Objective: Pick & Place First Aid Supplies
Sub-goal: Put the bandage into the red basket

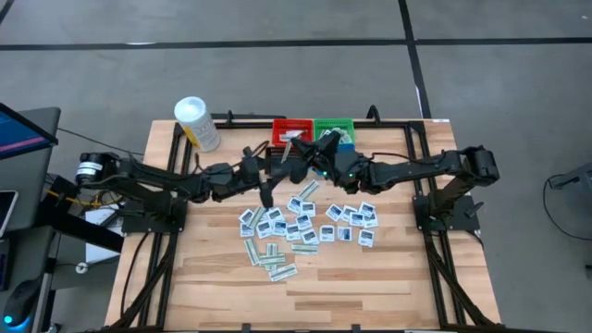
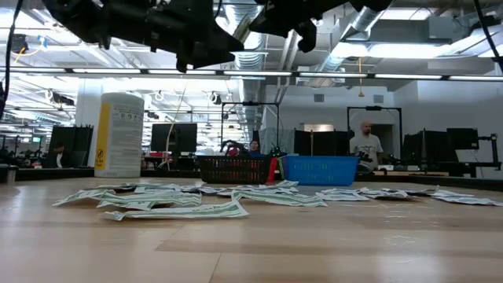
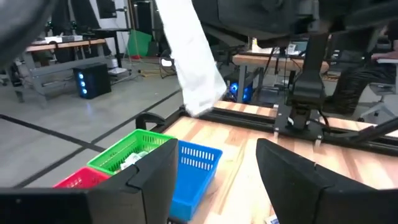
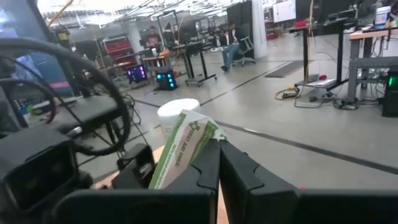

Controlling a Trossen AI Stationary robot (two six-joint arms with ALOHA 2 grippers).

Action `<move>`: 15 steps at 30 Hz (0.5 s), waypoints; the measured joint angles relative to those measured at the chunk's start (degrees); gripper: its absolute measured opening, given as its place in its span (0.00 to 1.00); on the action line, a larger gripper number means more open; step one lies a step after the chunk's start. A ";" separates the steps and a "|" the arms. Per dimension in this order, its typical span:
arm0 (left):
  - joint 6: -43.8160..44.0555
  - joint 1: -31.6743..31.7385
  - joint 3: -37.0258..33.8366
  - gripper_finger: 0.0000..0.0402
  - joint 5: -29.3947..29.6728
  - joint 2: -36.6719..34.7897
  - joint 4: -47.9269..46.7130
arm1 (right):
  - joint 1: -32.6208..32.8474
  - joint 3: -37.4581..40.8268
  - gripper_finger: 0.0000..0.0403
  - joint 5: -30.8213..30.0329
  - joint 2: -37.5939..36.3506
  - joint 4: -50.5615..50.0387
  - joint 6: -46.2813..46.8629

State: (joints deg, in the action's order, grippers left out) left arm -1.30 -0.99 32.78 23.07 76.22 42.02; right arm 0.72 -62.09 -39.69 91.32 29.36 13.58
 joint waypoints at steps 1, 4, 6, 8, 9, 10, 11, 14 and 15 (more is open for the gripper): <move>0.00 0.00 0.54 0.55 0.32 0.66 0.09 | 0.15 0.02 0.00 -0.07 0.01 -0.33 -0.01; 0.01 0.00 1.59 0.54 0.89 1.58 0.41 | 0.44 0.01 0.00 0.35 0.01 -0.65 0.00; 0.00 0.03 1.88 0.55 0.94 1.44 0.72 | 0.47 0.01 0.00 0.78 0.01 -1.01 0.00; 0.00 0.39 1.92 0.54 1.16 1.05 1.04 | 0.83 0.01 0.00 0.84 0.01 -1.05 0.00; 0.00 0.59 1.95 0.54 1.34 0.84 1.54 | 0.97 0.01 0.00 0.84 0.01 -1.03 0.00; 0.02 0.91 1.97 0.54 1.58 0.53 1.88 | 1.18 0.01 0.00 0.86 0.01 -1.09 0.00; 0.04 1.11 1.99 0.54 2.04 0.25 2.18 | 1.42 0.01 0.00 0.89 0.01 -1.30 0.00; 0.15 1.16 1.99 0.53 3.46 -0.11 2.21 | 1.65 0.01 0.00 0.89 0.01 -2.07 0.00; 0.17 1.16 1.99 0.52 3.82 -0.11 2.21 | 1.67 0.01 0.00 0.89 0.01 -2.16 -0.01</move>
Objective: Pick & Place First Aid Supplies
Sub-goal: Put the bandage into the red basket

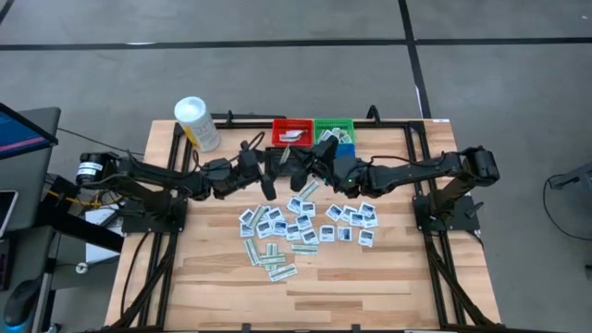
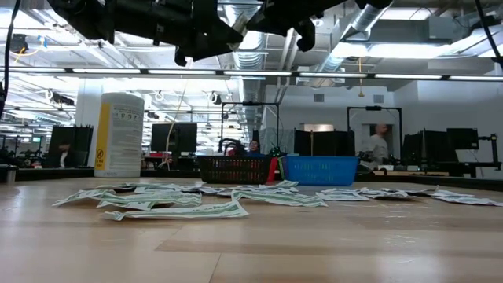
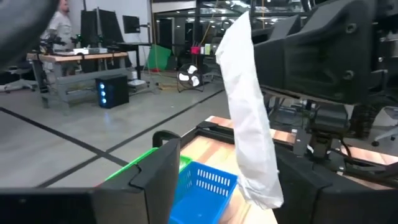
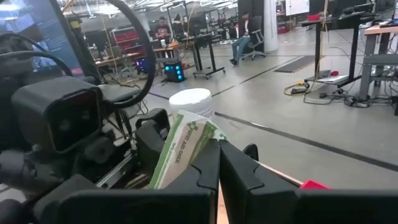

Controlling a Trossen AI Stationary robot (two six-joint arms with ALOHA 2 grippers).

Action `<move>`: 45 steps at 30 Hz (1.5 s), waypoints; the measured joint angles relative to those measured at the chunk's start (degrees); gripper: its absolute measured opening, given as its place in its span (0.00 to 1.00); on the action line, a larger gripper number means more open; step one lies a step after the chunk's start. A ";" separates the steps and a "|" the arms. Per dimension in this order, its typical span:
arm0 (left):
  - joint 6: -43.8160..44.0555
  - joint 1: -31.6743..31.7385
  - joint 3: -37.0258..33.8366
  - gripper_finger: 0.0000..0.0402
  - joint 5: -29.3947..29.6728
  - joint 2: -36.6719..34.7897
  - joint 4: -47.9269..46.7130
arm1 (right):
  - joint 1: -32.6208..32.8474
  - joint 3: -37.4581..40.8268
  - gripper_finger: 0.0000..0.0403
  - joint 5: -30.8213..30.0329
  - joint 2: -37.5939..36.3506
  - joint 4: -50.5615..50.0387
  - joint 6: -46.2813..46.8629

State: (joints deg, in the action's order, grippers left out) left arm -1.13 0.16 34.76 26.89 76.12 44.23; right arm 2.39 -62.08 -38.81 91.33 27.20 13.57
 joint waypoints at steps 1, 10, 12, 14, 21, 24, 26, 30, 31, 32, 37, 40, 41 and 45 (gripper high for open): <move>0.00 -0.02 0.00 0.51 0.01 0.00 0.03 | 0.00 0.00 0.00 0.00 0.00 0.00 0.01; 0.07 -0.13 0.00 0.33 -3.27 0.24 0.02 | 0.22 0.00 0.00 1.55 0.00 -0.17 0.01; 0.07 -0.18 0.00 0.26 -3.36 0.24 0.00 | 0.26 0.00 0.00 1.53 0.00 -0.17 0.01; 0.08 -0.33 0.00 0.17 -3.36 0.24 0.00 | 0.42 0.00 0.00 1.53 0.00 -0.17 0.01; 0.13 -0.44 0.00 0.02 -5.80 0.24 -0.04 | 1.01 0.00 0.01 1.51 -0.09 -1.39 -0.01; 0.54 -0.41 0.00 0.01 -5.83 0.24 -0.04 | 0.95 0.00 0.06 1.51 -0.09 -3.34 0.01; 1.33 -0.37 0.00 0.01 -5.80 0.24 -0.05 | 0.94 0.00 0.12 1.49 -0.09 -3.85 0.45; 1.42 0.70 0.00 0.02 -5.82 0.24 -0.06 | 0.94 -0.02 0.25 1.46 -0.09 -6.13 1.37; 1.47 1.14 0.00 0.02 -5.77 0.24 -0.04 | 0.94 -0.02 0.28 1.43 -0.09 -6.69 1.43; 1.63 1.59 0.00 0.02 -5.77 0.24 -0.06 | 0.92 -0.02 0.31 1.41 -0.09 -6.98 1.47; 3.65 5.38 0.00 0.01 -5.78 0.24 -0.30 | 0.22 -0.02 0.43 1.31 -0.09 -8.80 1.47; 4.62 9.18 0.00 0.02 -8.00 0.26 -0.72 | -0.82 -0.02 0.46 1.32 -0.09 -10.67 1.49; 4.63 10.66 0.00 0.02 -9.55 0.50 -0.80 | -1.23 -0.02 0.47 1.31 -0.17 -11.31 1.50; 6.75 16.68 0.00 0.01 -15.91 2.38 -1.04 | -3.15 -0.07 0.47 1.45 -0.57 -13.97 0.39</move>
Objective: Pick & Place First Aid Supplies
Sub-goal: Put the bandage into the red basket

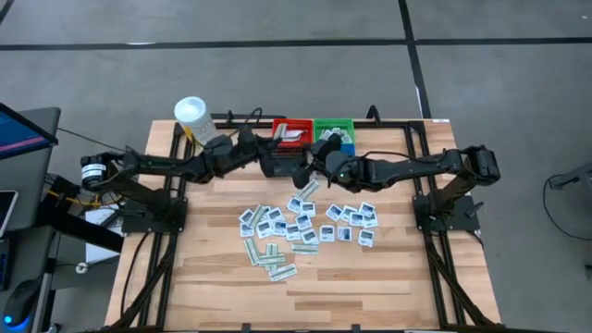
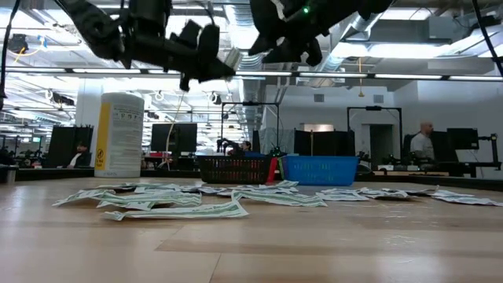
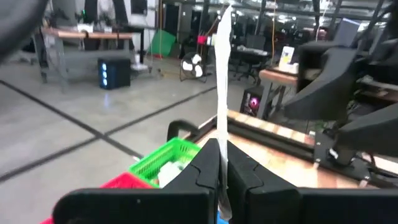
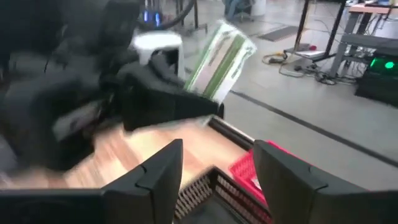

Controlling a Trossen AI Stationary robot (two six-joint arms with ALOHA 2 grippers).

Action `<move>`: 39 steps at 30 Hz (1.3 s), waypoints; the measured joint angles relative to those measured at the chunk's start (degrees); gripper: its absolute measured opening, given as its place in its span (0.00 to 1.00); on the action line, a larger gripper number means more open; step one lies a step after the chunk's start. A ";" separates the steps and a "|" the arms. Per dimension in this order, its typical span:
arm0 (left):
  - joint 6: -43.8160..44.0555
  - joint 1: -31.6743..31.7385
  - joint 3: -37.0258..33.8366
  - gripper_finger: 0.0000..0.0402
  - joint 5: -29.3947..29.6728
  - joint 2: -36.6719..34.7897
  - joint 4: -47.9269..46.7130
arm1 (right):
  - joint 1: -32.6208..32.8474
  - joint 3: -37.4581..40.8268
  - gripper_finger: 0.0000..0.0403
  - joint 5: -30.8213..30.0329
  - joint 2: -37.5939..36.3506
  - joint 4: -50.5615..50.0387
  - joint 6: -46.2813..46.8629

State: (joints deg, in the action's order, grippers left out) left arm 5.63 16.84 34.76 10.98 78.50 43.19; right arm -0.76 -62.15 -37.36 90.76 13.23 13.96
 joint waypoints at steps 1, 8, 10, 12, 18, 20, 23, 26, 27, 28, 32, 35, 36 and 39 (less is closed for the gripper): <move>0.84 1.42 0.00 0.01 -1.28 0.75 -0.03 | -0.55 0.00 0.47 0.67 -0.34 -1.31 -1.25; 5.30 9.62 1.04 0.01 -10.98 7.37 -0.42 | -7.16 0.03 0.42 18.34 -2.67 -9.38 -7.63; 5.55 10.84 2.81 0.01 -13.91 9.57 -0.79 | -9.55 -0.06 0.40 23.41 -2.73 -12.09 -8.01; 5.28 11.54 5.15 0.02 -15.84 11.75 -1.18 | -11.87 0.02 0.39 28.52 -2.62 -14.75 -8.69; -1.12 13.10 11.22 0.01 -18.27 16.35 -7.19 | -16.83 0.02 0.35 34.77 -2.64 -20.18 -11.93; -4.41 13.57 13.05 0.01 -18.27 17.29 -11.52 | -17.81 0.02 0.34 34.91 -2.64 -21.12 -13.46; -8.04 14.63 15.11 0.02 -18.24 18.70 -15.72 | -19.06 0.02 0.34 35.88 -2.64 -22.66 -15.53; -8.38 16.09 16.47 0.02 -18.19 20.08 -16.64 | -19.76 0.02 0.33 36.11 -2.64 -23.27 -16.76; -8.39 16.59 16.57 0.02 -18.09 20.46 -16.86 | -19.77 0.02 0.33 36.11 -2.64 -23.33 -17.12; -8.39 17.04 16.65 0.02 -18.07 20.77 -16.87 | -19.80 0.02 0.33 36.10 -2.64 -23.29 -17.45; -8.39 17.86 16.63 0.02 -17.05 20.75 -17.02 | -20.04 0.02 0.33 36.10 -2.64 -23.27 -17.56; -8.39 18.26 16.63 0.04 -15.11 20.74 -16.72 | -19.99 0.02 0.33 36.11 -2.64 -23.23 -17.57; -8.39 18.45 16.63 0.05 -14.94 20.74 -16.66 | -19.99 0.02 0.33 36.08 -2.64 -23.23 -17.56; -8.37 18.86 16.63 0.12 -14.67 20.74 -16.61 | -19.99 0.02 0.33 36.08 -2.62 -23.12 -17.56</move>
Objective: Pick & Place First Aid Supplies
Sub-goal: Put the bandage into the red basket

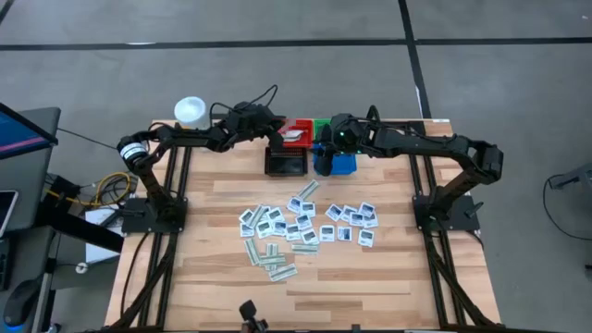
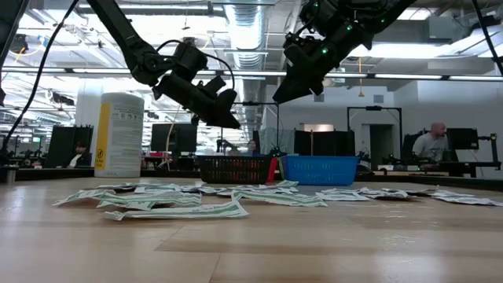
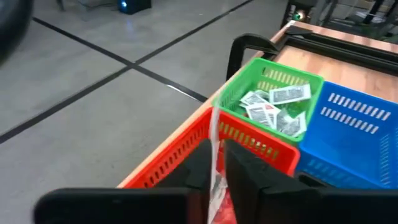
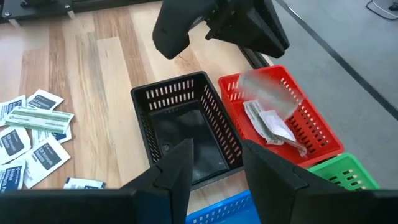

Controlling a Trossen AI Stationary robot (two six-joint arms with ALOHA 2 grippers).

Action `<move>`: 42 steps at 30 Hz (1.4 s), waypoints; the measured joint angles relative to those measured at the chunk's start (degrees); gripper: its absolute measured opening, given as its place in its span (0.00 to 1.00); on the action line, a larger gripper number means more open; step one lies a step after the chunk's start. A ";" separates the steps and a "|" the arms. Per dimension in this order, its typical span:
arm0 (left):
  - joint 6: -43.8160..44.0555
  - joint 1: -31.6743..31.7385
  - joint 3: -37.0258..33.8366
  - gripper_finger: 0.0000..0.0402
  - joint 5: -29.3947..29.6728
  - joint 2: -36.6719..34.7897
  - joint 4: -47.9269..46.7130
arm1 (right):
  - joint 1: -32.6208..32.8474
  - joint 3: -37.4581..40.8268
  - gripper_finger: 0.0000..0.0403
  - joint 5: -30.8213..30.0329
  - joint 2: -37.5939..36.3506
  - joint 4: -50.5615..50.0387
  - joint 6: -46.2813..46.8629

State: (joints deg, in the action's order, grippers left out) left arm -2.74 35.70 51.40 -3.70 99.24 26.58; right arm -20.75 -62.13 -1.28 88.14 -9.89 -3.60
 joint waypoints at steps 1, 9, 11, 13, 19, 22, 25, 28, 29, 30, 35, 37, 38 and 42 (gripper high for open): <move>0.01 0.05 0.00 0.15 0.00 0.00 0.04 | 0.00 0.00 0.33 0.00 0.00 0.00 0.00; 4.33 -0.07 0.00 0.33 -0.17 0.00 0.23 | 0.00 0.00 0.33 0.00 0.00 0.09 0.05; 6.51 -0.20 0.00 0.35 -0.18 0.00 0.20 | 0.11 0.00 0.33 0.00 0.00 0.04 0.09; 7.89 -0.64 0.00 0.36 -0.56 -0.26 -0.77 | 0.45 0.00 0.33 -0.01 0.00 -0.26 0.10; 9.66 -4.19 0.00 0.36 -5.75 -3.50 -11.43 | 3.29 0.08 0.33 -0.02 0.04 -2.88 -3.15; 9.64 -6.78 0.00 0.34 -5.80 -6.36 -18.76 | 5.63 1.34 0.31 0.00 0.04 -2.95 -4.60; 9.60 -9.75 -0.02 0.33 -5.80 -9.39 -24.49 | 8.09 2.83 0.30 0.00 0.07 -3.14 -4.53; 9.66 -13.15 -0.02 0.32 -5.70 -12.64 -27.26 | 10.67 4.66 0.30 0.00 0.07 -2.88 -2.62; 9.68 -14.32 -0.04 0.31 -5.68 -13.75 -28.06 | 11.57 5.28 0.29 0.00 0.07 -2.95 -1.90; 9.77 -15.65 -0.32 0.31 -5.66 -14.78 -28.14 | 12.56 5.83 0.29 0.01 0.07 -2.97 -1.21; 14.47 -22.49 -3.28 0.29 -2.76 -20.05 -27.78 | 18.27 8.67 0.29 0.00 0.07 0.58 0.99; 16.96 -25.38 -5.02 0.29 -0.73 -21.76 -27.71 | 20.64 10.06 0.29 0.02 0.07 4.03 4.33; 18.43 -26.99 -5.98 0.29 0.47 -22.65 -27.71 | 21.80 10.53 0.29 0.00 0.07 4.93 6.06; 25.55 -33.74 -9.89 0.29 5.11 -25.18 -26.42 | 26.91 11.02 0.29 -0.05 1.38 7.26 11.27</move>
State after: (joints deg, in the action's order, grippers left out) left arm 22.80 1.96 41.50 1.42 74.06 0.17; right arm 6.15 -51.11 -1.33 89.52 -2.63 7.68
